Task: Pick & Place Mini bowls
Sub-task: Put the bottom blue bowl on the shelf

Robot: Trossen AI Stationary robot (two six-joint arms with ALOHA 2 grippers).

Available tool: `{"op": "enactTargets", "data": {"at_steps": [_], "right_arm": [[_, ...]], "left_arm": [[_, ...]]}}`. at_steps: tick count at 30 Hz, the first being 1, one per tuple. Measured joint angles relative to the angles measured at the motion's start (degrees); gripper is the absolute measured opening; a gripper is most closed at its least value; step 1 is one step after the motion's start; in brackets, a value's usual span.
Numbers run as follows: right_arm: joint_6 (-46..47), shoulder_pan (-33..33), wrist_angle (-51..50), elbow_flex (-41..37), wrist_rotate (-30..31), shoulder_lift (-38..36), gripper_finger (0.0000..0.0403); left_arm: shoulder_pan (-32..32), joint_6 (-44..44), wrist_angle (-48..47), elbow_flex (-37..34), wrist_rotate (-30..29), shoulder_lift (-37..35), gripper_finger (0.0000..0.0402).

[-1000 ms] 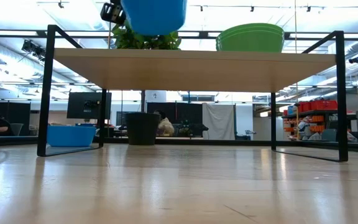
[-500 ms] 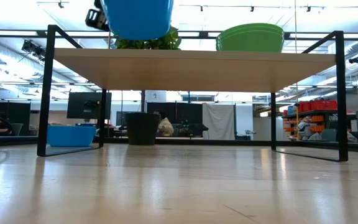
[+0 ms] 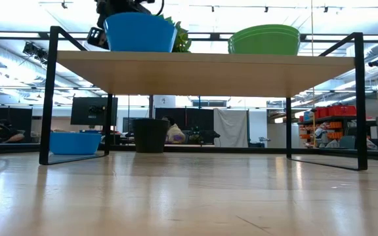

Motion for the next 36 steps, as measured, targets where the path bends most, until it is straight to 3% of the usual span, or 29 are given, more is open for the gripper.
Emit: {"op": "enactTargets", "data": {"at_steps": [13, 36], "right_arm": [[0.0, 0.0, 0.01, 0.0, -0.01, 0.0, 0.0021], [0.02, 0.01, 0.01, 0.0, 0.01, 0.0, 0.0021]], "left_arm": [[1.88, 1.03, 0.15, 0.02, 0.51, 0.54, 0.0], [-0.26, -0.5, 0.17, 0.02, -0.48, 0.85, 0.0]]}}
